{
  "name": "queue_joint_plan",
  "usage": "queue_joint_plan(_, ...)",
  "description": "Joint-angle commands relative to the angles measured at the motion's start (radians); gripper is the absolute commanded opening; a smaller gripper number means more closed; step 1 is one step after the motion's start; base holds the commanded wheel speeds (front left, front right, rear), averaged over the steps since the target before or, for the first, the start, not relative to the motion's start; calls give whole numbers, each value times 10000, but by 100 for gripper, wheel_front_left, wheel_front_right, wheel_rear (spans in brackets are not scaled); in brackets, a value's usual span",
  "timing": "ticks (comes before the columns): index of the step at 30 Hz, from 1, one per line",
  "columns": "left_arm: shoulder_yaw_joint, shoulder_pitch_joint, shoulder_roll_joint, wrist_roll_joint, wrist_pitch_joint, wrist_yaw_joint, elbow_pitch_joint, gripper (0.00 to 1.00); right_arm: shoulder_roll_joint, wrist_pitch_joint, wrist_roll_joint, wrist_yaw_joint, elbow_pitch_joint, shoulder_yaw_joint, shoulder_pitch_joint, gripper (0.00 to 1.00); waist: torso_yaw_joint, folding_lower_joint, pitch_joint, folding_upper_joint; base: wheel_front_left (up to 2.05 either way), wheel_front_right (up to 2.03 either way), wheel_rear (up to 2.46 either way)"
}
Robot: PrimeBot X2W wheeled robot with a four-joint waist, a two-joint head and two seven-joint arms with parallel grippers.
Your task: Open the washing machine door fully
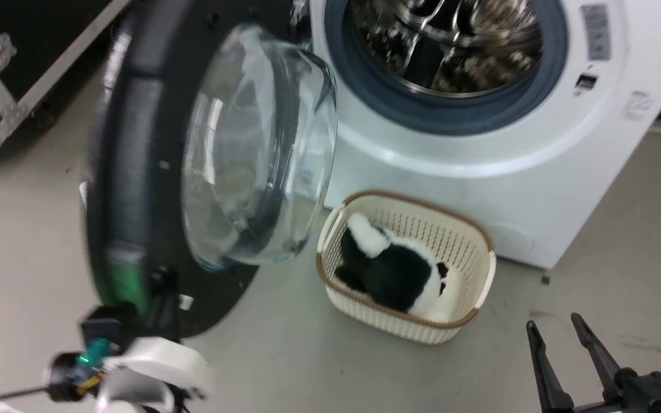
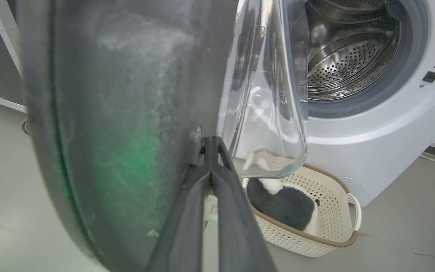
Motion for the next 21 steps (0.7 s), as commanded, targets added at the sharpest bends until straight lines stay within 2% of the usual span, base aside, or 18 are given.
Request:
queue_joint_plan(1, 81, -185, 58, -33, 10, 43, -4, 0, 39, 11, -36, 8, -65, 15, -135, 100, 150, -1, 279, 0, 0, 0, 0)
queue_joint_plan(11, 1548, -1406, 1241, -729, 212, 40, 1020, 0, 28, 388, -390, 8, -589, -2, -499, 100, 157, -1, 1386, 0, 0, 0, 0)
queue_joint_plan(17, 2204, -2053, 1733, -1095, 63, 26, 1806, 0, -74, 525, -421, 8, -763, -21, -630, 100, 39, -1, 1708, 0, 0, 0, 0)
queue_joint_plan(21, 2466, -2380, 1868, -1316, -164, -43, 2368, 0, -102, 569, -417, 8, -815, -52, -683, 100, -29, -1, 1799, 0, 0, 0, 0)
